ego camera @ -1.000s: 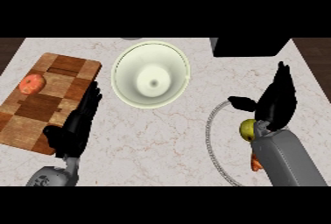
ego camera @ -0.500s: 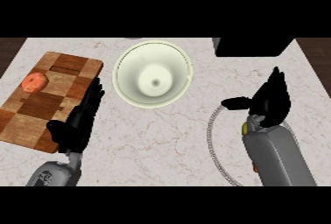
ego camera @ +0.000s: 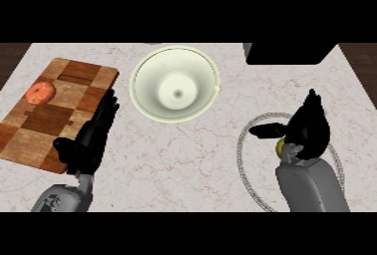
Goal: Pick the pear from the placemat and place it in the bowl
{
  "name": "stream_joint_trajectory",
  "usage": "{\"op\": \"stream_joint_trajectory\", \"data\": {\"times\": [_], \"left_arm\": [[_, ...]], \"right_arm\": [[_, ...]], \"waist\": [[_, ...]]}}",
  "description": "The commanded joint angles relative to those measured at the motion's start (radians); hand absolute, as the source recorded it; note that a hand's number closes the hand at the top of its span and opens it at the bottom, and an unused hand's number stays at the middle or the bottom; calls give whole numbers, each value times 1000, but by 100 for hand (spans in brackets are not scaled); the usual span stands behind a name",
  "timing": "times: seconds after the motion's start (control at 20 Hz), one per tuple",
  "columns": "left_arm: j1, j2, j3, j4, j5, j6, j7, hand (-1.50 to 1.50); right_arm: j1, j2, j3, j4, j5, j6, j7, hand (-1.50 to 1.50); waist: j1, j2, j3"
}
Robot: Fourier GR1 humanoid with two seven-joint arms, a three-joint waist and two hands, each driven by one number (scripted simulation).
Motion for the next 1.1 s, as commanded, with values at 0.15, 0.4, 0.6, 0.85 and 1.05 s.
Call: {"op": "stream_joint_trajectory", "data": {"times": [0.15, 0.4, 0.6, 0.85, 1.05], "left_arm": [[16, 10, 40, 46, 11, -72, -52, 0], [-63, -33, 52, 64, -16, -48, 9, 0], [-17, -70, 19, 35, -59, -10, -8, 0], [-11, -60, 16, -18, -58, -32, 36, 0], [4, -34, 66, 0, -39, -65, 7, 0]], "right_arm": [[130, 30, 3, -170, 5, 34, 96, -150], [69, 30, 27, -185, -6, 32, 143, -150], [122, 30, 1, -190, -44, -34, 80, -150], [94, 30, 36, -28, -56, -220, 74, -150], [138, 30, -5, -48, -80, -214, 26, -150]], "waist": [[0, 2, 0], [4, 3, 1], [3, 3, 1], [16, 4, 1], [11, 4, 1]]}}
